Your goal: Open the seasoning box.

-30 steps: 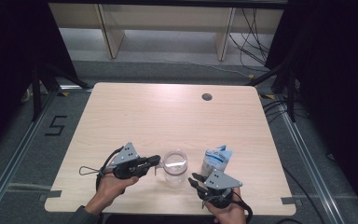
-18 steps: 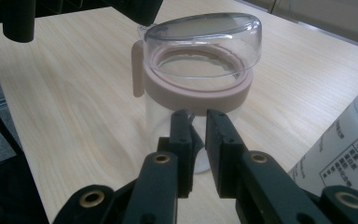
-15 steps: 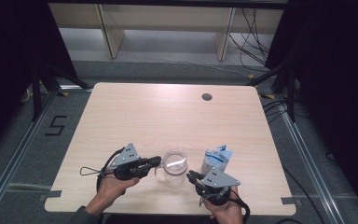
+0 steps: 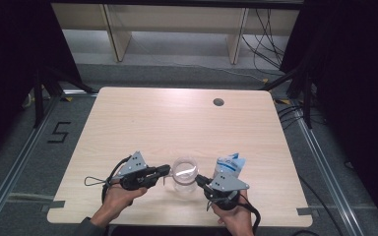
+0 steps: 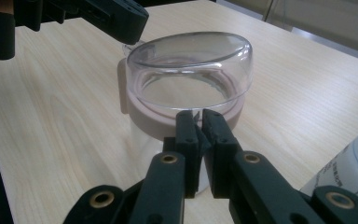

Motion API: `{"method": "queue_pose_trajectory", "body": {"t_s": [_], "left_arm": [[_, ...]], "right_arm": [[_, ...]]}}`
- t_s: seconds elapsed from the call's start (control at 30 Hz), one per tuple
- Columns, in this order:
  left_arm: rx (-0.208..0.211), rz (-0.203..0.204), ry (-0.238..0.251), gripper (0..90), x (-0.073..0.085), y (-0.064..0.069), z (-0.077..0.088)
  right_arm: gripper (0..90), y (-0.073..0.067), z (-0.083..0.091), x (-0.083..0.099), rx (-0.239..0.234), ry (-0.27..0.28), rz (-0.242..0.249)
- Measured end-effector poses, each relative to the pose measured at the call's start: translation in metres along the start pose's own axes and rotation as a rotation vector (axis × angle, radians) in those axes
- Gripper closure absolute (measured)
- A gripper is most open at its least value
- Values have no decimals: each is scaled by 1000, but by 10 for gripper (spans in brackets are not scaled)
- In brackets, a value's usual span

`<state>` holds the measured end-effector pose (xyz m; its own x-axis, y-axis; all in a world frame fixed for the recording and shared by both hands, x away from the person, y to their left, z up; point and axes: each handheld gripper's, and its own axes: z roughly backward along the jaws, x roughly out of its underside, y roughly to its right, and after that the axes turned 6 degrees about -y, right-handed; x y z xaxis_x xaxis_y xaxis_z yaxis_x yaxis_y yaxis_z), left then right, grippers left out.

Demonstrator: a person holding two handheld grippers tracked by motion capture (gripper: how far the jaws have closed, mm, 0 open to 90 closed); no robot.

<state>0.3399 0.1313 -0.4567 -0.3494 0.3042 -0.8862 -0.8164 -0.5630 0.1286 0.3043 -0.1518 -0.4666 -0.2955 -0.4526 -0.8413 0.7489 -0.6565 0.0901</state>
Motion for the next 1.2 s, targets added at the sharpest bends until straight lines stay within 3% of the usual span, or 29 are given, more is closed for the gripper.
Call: {"method": "queue_pose_trajectory", "body": {"t_s": [0.07,0.17,0.2,0.27,0.3,0.37,0.4,0.43,0.5,0.57,0.6,0.7,0.77,0.87,1.0,1.2], "left_arm": [[-1,4,2,861,0,0,0],[11,3,6,839,0,0,0],[-8,13,3,792,0,0,2],[-4,4,11,718,0,-2,4],[-1,-2,15,685,-1,-2,5],[-13,10,24,558,-1,-4,9],[1,14,31,549,-1,-4,10],[-4,13,22,519,0,-4,12],[-9,18,21,450,2,-4,14],[-46,18,-14,343,5,-3,16],[-43,12,-18,311,8,-3,15],[-58,12,-49,269,17,-2,17],[-70,5,-67,247,24,-3,16],[-82,29,-88,217,30,-5,15],[-102,31,-118,197,36,-6,11],[-111,43,-119,183,41,-7,12]], "right_arm": [[859,0,-2,0,-10,6,-27],[860,1,-2,-1,-8,7,-16],[860,0,-1,-2,-17,-3,-15],[860,-1,-1,-3,-1,13,-14],[860,0,-1,-4,1,10,23],[860,-1,0,-5,5,13,24],[860,-2,0,-5,5,9,13],[859,-1,0,-6,3,15,31],[857,-2,0,-8,9,21,26],[856,-2,0,-9,2,29,30],[855,-2,1,-10,8,22,21],[853,-2,2,-13,-5,23,12],[853,-2,2,-15,4,34,30],[851,-3,2,-18,1,35,29],[848,-4,2,-20,4,46,27],[844,-5,1,-24,-10,57,45]]}}
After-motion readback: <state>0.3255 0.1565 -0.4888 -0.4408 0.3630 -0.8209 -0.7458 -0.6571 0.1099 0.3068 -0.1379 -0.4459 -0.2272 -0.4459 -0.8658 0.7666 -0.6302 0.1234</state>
